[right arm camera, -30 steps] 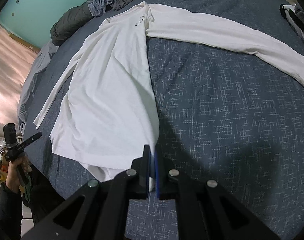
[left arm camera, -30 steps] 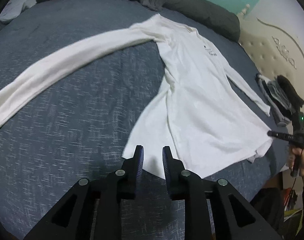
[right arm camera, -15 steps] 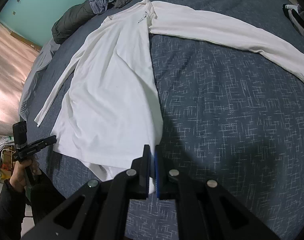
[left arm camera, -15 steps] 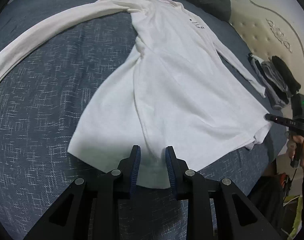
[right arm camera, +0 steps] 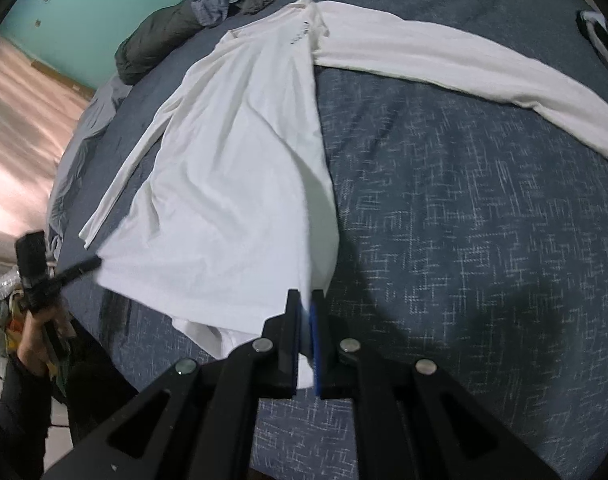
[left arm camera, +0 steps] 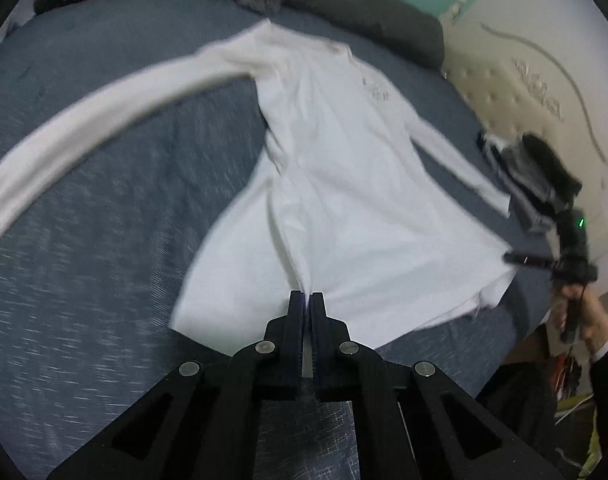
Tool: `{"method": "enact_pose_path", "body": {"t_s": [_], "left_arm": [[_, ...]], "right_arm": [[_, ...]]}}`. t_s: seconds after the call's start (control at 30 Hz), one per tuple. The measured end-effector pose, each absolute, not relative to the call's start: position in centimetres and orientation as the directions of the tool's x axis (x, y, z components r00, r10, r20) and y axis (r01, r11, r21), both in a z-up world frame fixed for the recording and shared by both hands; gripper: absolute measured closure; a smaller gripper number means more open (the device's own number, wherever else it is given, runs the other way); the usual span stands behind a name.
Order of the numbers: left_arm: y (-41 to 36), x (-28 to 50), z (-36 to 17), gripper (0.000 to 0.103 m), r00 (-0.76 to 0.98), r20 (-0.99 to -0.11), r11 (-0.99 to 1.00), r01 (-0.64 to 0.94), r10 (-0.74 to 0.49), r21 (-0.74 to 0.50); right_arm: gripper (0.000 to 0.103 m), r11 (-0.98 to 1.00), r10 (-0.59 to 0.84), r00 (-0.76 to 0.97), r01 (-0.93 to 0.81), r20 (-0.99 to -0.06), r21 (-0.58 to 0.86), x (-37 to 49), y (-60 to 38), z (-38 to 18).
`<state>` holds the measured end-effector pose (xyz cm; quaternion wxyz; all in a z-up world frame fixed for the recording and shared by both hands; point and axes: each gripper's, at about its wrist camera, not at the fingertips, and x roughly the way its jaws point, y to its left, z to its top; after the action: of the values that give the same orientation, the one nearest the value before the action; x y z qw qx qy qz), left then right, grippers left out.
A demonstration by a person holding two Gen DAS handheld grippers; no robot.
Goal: Fold clothes
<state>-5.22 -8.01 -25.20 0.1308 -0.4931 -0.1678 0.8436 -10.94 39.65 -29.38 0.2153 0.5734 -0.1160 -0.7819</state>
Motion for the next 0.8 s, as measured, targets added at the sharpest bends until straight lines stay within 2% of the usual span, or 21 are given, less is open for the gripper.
{"method": "enact_pose_path", "body": {"t_s": [0.1, 0.17, 0.2, 0.27, 0.37, 0.53, 0.73, 0.8], "left_arm": [[-10.0, -5.5, -23.5, 0.1, -0.519, -0.773, -0.912, -0.032, 0.364, -0.408], [-12.0, -5.6, -22.6, 0.1, -0.541, -0.767, -0.915, -0.009, 0.344, -0.404], [-13.0, -5.5, -22.3, 0.1, -0.551, -0.764, -0.914, 0.008, 0.334, -0.406], [-15.1, -5.4, -21.7, 0.103, -0.569, -0.759, -0.912, 0.039, 0.316, -0.409], [-17.9, -5.5, -21.0, 0.103, -0.595, -0.753, -0.91, 0.082, 0.283, -0.407], [-19.7, -5.4, -21.6, 0.103, -0.574, -0.764, -0.901, 0.1, 0.294, -0.421], [-16.4, -6.3, -24.7, 0.102, -0.473, -0.812, -0.912, 0.043, 0.341, -0.408], [-15.2, -6.7, -25.6, 0.096, -0.447, -0.823, -0.914, 0.023, 0.352, -0.404]], "right_arm": [[0.09, -0.871, -0.485, -0.258, 0.225, -0.836, 0.436, -10.9, 39.2, -28.9], [0.074, -0.865, -0.497, -0.281, 0.239, -0.821, 0.441, -10.9, 39.0, -28.2], [0.072, -0.859, -0.508, -0.29, 0.244, -0.811, 0.451, -10.8, 39.0, -27.9], [0.071, -0.851, -0.521, -0.3, 0.255, -0.799, 0.459, -10.9, 38.8, -27.5], [0.07, -0.87, -0.486, -0.282, 0.253, -0.827, 0.424, -11.0, 38.5, -27.7], [0.07, -0.889, -0.454, -0.253, 0.196, -0.854, 0.414, -11.4, 38.5, -29.4], [0.07, -0.89, -0.454, -0.24, 0.168, -0.858, 0.424, -11.5, 38.6, -30.3], [0.07, -0.892, -0.451, -0.238, 0.165, -0.861, 0.421, -11.4, 38.6, -30.3]]}}
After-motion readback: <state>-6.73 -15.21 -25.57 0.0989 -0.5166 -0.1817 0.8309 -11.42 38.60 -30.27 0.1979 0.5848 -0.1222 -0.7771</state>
